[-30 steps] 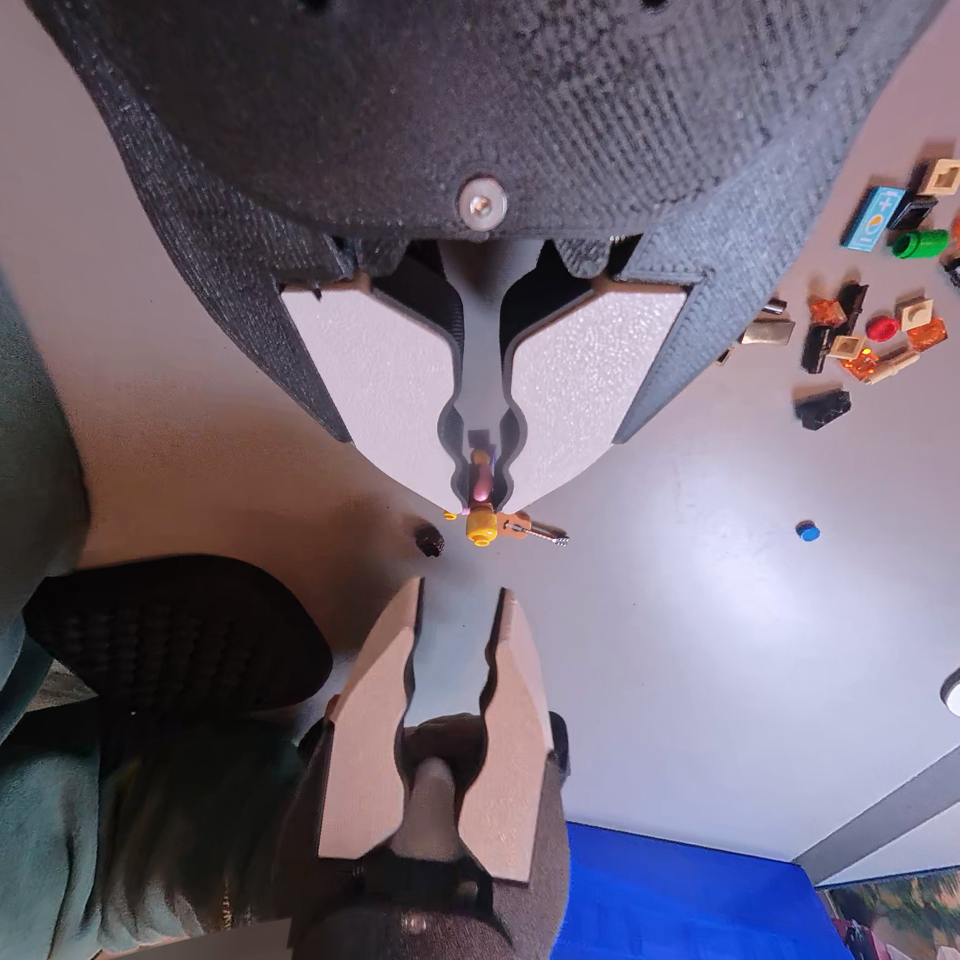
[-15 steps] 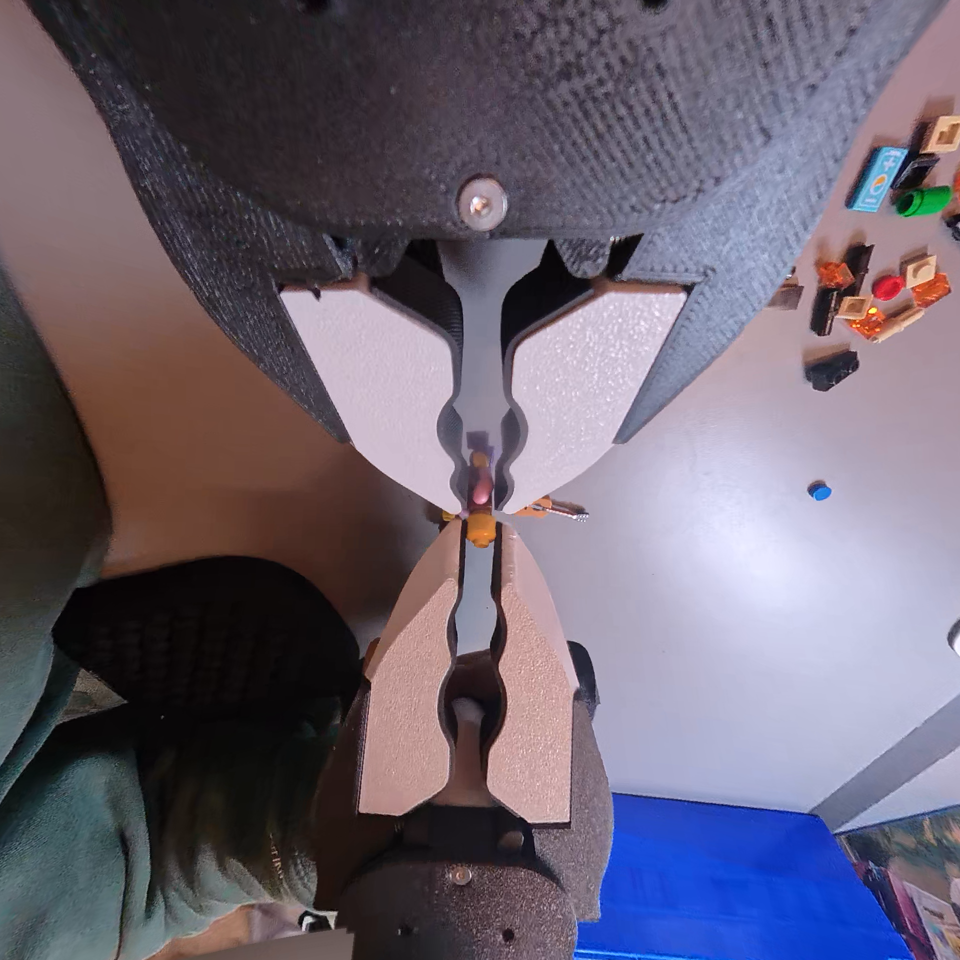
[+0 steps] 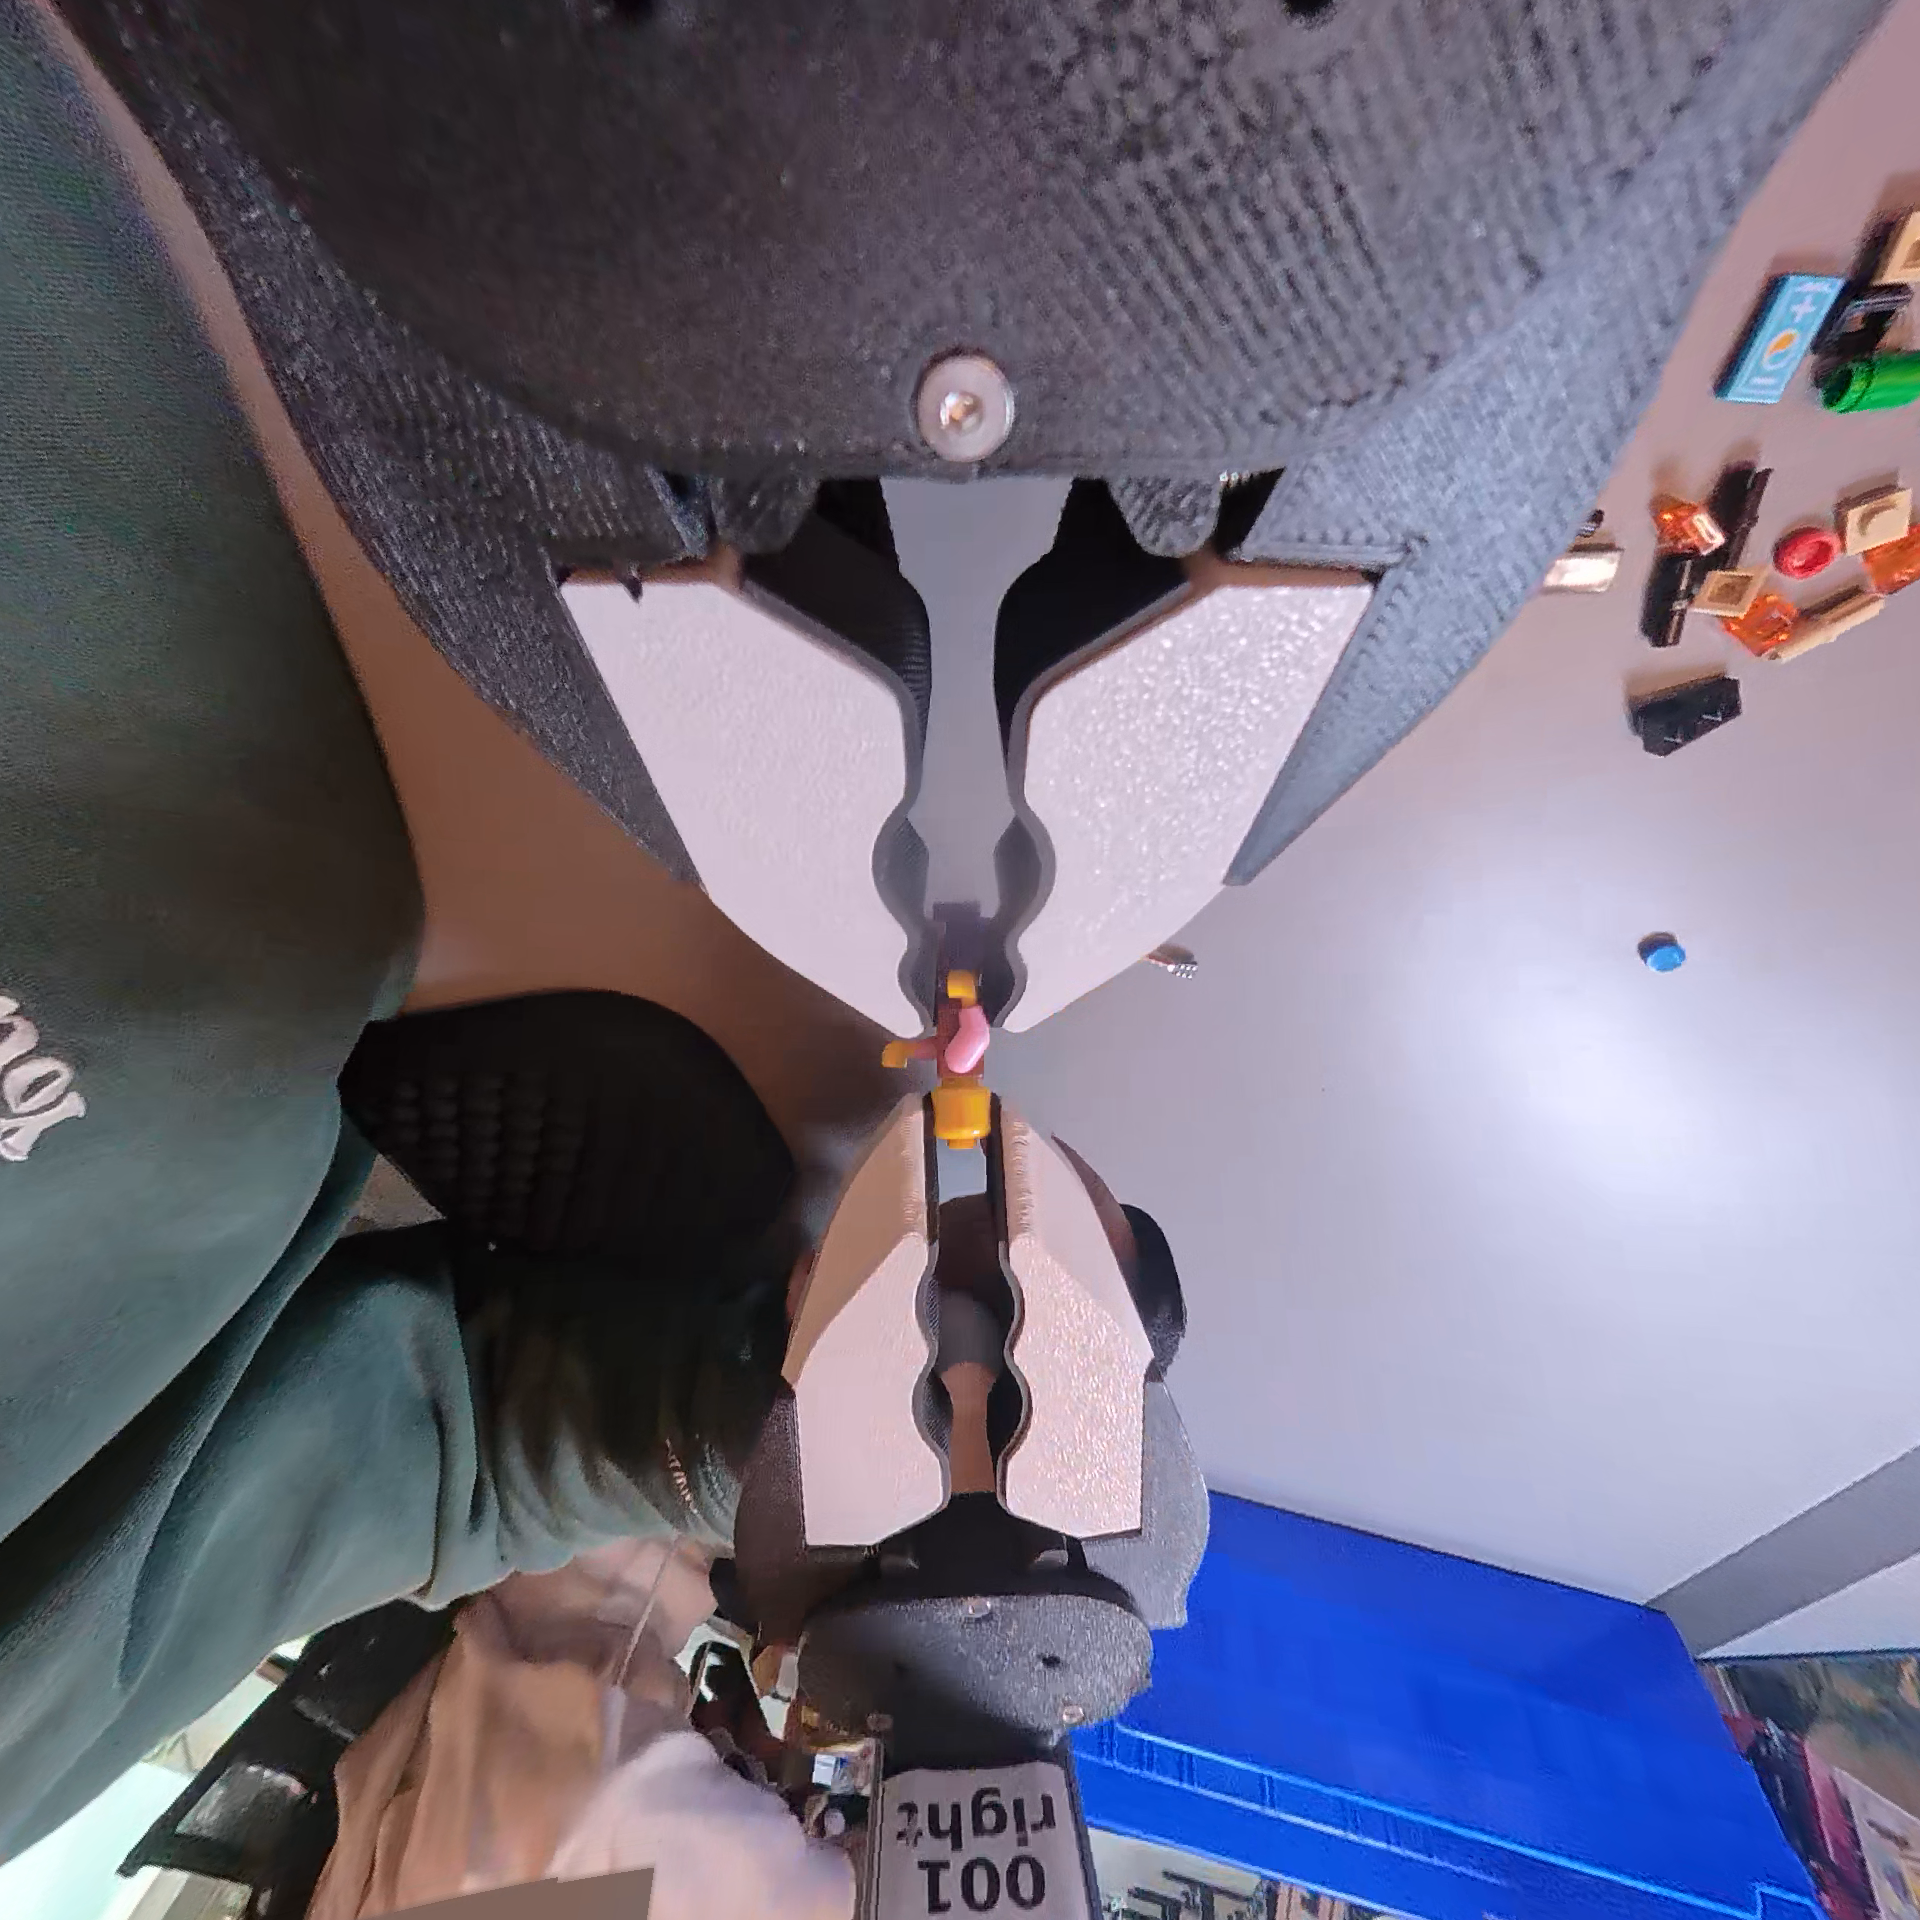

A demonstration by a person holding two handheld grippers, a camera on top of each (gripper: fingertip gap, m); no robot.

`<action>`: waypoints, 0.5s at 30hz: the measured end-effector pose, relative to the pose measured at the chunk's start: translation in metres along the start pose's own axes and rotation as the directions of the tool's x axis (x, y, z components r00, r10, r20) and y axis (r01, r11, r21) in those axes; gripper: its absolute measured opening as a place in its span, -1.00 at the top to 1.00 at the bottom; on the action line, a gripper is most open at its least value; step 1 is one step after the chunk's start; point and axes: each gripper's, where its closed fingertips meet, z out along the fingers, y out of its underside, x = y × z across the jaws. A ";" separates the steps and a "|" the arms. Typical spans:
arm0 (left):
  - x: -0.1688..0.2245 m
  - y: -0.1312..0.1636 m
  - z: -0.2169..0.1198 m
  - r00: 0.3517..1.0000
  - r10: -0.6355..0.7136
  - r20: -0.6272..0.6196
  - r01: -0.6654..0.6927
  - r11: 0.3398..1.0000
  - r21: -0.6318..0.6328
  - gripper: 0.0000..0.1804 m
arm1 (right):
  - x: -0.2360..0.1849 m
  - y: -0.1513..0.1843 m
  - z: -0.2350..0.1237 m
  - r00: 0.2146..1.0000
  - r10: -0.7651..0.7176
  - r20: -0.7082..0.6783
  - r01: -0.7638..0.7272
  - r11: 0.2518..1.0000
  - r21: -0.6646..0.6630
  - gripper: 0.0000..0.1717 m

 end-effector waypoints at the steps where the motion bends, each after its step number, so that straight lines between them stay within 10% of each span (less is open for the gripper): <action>1: 0.000 -0.003 -0.001 1.000 -0.001 -0.003 0.001 1.000 0.007 0.90 | 0.000 -0.002 -0.001 1.000 0.010 0.007 -0.010 1.000 0.015 0.89; 15: 0.004 -0.014 -0.008 1.000 -0.012 -0.026 0.012 1.000 0.009 0.90 | -0.003 -0.030 -0.017 0.990 0.108 0.095 -0.123 0.978 0.171 0.89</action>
